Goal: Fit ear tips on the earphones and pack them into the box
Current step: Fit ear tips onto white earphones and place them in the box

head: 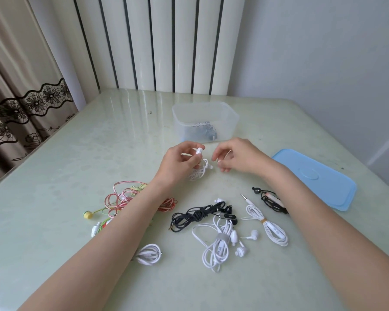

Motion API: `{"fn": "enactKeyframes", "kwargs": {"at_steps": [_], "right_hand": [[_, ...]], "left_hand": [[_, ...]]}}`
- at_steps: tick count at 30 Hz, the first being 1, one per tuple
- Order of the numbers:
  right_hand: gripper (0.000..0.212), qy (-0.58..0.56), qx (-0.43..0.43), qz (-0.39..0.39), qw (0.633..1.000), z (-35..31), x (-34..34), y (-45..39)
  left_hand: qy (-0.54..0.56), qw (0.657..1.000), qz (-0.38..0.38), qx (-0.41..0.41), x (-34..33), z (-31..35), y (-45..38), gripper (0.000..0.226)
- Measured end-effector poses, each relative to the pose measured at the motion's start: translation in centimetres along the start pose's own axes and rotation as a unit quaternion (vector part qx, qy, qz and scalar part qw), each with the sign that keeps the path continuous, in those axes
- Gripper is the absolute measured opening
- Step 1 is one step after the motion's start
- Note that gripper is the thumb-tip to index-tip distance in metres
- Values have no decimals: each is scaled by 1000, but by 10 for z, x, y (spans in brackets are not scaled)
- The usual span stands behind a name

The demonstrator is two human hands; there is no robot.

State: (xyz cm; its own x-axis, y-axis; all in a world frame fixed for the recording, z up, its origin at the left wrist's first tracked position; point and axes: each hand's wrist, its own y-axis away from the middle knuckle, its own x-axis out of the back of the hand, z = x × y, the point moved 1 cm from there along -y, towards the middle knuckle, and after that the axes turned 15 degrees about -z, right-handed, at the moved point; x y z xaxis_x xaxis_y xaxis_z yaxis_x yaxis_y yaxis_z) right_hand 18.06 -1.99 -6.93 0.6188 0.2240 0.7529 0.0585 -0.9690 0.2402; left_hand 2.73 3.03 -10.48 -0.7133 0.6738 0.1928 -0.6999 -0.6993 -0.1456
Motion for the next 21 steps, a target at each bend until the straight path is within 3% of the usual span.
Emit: {"fn": "enactKeyframes", "kwargs": {"at_steps": [4, 9, 13, 16, 21], "right_hand": [[28, 12, -5, 1, 1000, 5, -17, 2], [19, 7, 28, 66, 997, 8, -27, 2], [16, -76, 41, 159, 984, 13, -28, 2], [18, -9, 88, 228, 969, 8, -30, 1], [27, 111, 180, 259, 942, -7, -39, -2]], "left_hand": [[1, 1000, 1, 1, -3, -2, 1, 19], [4, 999, 24, 31, -11, -1, -1, 8], [-3, 999, 29, 20, -10, 3, -1, 43], [-15, 1000, -4, 10, -12, 5, 1, 58], [-43, 999, 23, 1, -8, 6, -2, 31]]}}
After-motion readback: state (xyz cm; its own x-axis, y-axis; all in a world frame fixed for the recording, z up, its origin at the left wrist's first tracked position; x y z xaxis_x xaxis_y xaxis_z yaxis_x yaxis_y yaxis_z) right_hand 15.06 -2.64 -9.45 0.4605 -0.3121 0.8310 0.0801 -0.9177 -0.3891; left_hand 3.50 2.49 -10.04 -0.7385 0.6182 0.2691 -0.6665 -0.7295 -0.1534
